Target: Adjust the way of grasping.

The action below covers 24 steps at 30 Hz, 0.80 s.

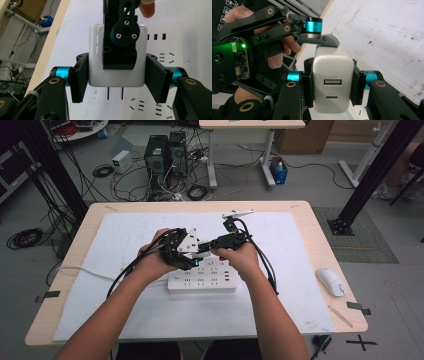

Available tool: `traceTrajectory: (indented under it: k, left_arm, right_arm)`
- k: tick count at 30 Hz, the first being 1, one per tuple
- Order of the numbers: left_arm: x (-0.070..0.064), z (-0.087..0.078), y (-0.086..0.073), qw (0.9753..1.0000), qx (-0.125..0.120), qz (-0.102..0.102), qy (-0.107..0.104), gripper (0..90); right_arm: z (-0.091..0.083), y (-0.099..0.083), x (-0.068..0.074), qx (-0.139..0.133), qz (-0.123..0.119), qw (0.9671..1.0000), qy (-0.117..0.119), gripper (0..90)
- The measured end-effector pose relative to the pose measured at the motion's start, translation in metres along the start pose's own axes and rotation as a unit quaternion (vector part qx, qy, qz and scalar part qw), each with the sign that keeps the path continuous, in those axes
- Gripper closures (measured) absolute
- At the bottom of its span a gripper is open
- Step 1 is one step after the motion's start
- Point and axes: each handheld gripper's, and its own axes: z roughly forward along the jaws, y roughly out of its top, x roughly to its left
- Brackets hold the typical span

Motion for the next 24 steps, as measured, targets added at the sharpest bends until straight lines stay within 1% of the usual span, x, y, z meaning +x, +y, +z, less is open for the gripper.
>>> traceTrajectory:
  k: [1, 2, 3, 5, 6, 7, 9, 10, 14, 15, 16, 17, 19, 21, 23, 24]
  left_arm:
    - [0.001, 0.000, 0.000, 1.0000, 0.001, -0.005, 0.001, 36.1]
    - [0.001, -0.001, -0.001, 1.0000, 0.000, -0.008, 0.000, 35.4]
    - [0.002, -0.001, -0.001, 1.0000, 0.000, -0.006, 0.000, 35.3]
    - [0.002, -0.002, -0.002, 1.0000, 0.002, -0.008, -0.001, 32.9]
    - [0.002, -0.002, -0.002, 1.0000, 0.002, -0.008, -0.001, 32.9]
    - [0.003, -0.002, -0.002, 0.9999, 0.003, -0.012, -0.003, 32.9]
    - [0.004, -0.003, -0.003, 0.9999, 0.004, -0.016, -0.005, 32.9]
    - [0.005, -0.005, -0.005, 0.9997, 0.007, -0.022, -0.004, 32.8]
    - [0.008, -0.007, -0.007, 0.9996, 0.009, -0.027, -0.004, 31.2]
    - [0.009, -0.009, -0.009, 0.9994, 0.010, -0.032, -0.004, 30.6]
    - [0.010, -0.010, -0.010, 0.9994, 0.010, -0.033, -0.005, 30.4]
    - [0.011, -0.010, -0.011, 0.9992, 0.010, -0.038, -0.008, 30.2]
    - [0.013, -0.012, -0.013, 0.9992, 0.012, -0.037, -0.010, 29.9]
    - [0.014, -0.013, -0.015, 0.9988, 0.014, -0.044, -0.012, 27.7]
    - [0.016, -0.013, -0.017, 0.9984, 0.018, -0.052, -0.014, 27.5]
    - [0.017, -0.013, -0.018, 0.9982, 0.018, -0.056, -0.014, 27.5]
  right_arm:
    - [-0.002, 0.000, 0.000, -0.004, -0.001, 1.0000, -0.005, 62.5]
    - [-0.002, 0.000, 0.000, -0.005, 0.002, 1.0000, -0.005, 62.5]
    - [-0.003, 0.000, 0.000, -0.006, 0.003, 0.9999, -0.008, 62.5]
    - [-0.004, 0.000, 0.000, -0.007, 0.004, 0.9999, -0.009, 62.5]
    - [-0.005, 0.000, 0.000, -0.009, 0.001, 0.9999, -0.012, 62.5]
    - [-0.005, 0.000, -0.001, -0.011, -0.003, 0.9998, -0.016, 62.5]
    - [-0.006, 0.000, 0.000, -0.012, -0.002, 0.9998, -0.018, 62.5]
    - [-0.008, 0.001, 0.000, -0.017, -0.006, 0.9996, -0.023, 62.5]
    - [-0.012, 0.001, 0.001, -0.026, -0.010, 0.9992, -0.029, 62.5]
    - [-0.014, 0.001, 0.002, -0.029, -0.013, 0.9990, -0.033, 62.5]
    - [-0.015, 0.001, 0.002, -0.029, -0.015, 0.9988, -0.036, 62.5]
    - [-0.016, 0.001, 0.002, -0.028, -0.016, 0.9987, -0.040, 62.5]
    - [-0.019, 0.001, 0.003, -0.027, -0.017, 0.9984, -0.046, 62.5]
    - [-0.022, 0.001, 0.004, -0.030, -0.027, 0.9975, -0.058, 62.5]
    - [-0.024, 0.001, 0.005, -0.027, -0.032, 0.9973, -0.061, 62.5]
    - [-0.026, 0.002, 0.006, -0.025, -0.037, 0.9967, -0.068, 62.5]
